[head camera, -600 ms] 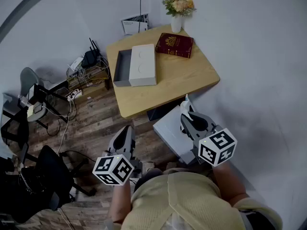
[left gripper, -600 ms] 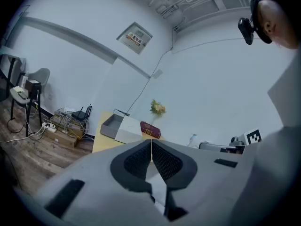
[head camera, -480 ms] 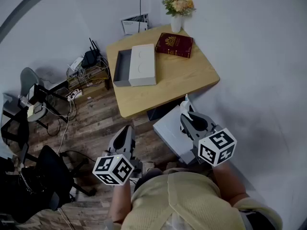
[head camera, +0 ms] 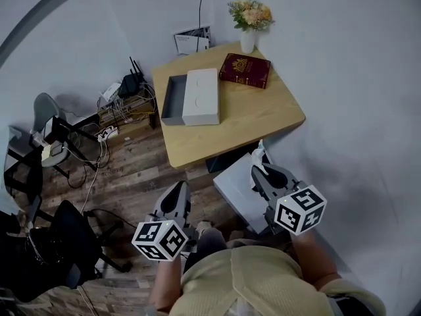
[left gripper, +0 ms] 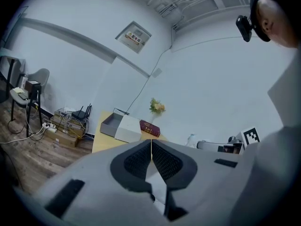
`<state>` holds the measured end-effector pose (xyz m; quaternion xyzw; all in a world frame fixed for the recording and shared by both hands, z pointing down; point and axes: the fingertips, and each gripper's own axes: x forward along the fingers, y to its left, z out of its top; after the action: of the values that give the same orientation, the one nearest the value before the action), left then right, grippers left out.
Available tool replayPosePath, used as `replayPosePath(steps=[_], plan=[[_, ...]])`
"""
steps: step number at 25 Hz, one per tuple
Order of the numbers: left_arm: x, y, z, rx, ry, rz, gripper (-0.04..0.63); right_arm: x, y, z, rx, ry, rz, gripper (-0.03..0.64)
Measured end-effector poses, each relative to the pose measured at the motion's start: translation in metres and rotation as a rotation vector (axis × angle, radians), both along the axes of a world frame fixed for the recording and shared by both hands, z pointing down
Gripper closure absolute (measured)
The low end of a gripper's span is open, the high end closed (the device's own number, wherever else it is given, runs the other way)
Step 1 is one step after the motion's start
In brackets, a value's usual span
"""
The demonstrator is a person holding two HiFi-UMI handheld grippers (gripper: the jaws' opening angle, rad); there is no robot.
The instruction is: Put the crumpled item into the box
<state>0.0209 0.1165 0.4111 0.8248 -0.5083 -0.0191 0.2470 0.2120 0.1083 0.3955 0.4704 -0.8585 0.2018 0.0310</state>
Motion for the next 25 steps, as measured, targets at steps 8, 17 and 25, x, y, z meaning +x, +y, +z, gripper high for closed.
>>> replayPosePath(steps=[8,17,25], plan=[[-0.001,-0.014,0.007,-0.006,0.020,0.016,0.569,-0.006,-0.010,0.005,-0.014,0.023,0.001,0.569],[-0.016,-0.049,0.013,-0.027,0.047,0.054,0.569,-0.039,-0.042,0.003,-0.073,0.149,-0.069,0.569],[-0.029,-0.090,0.016,-0.039,0.076,0.074,0.569,-0.065,-0.084,0.006,-0.095,0.175,-0.066,0.569]])
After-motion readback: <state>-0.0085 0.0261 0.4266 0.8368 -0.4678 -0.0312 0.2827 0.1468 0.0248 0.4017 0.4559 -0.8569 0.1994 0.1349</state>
